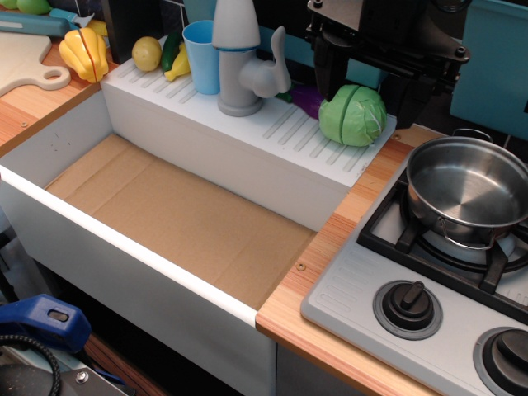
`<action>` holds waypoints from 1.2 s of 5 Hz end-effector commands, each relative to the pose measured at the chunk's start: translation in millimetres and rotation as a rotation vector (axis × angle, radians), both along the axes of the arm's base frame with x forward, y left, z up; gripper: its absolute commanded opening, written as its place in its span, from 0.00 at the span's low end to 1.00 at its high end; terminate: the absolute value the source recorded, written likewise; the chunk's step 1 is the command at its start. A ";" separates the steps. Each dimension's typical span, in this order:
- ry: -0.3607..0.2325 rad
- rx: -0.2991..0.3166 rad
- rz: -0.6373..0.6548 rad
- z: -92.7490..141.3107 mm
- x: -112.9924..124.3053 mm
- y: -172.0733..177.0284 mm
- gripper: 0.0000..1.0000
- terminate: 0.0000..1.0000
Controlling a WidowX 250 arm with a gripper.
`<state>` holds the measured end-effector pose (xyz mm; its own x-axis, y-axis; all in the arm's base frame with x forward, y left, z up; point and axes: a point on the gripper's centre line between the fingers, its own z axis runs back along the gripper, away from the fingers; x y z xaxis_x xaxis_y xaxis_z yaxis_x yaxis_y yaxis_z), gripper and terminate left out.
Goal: Put pot or pan in sink
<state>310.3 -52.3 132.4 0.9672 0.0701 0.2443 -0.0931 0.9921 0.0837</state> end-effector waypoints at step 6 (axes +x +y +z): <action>-0.020 -0.134 0.050 -31.8 54.4 -22.3 1.00 0.00</action>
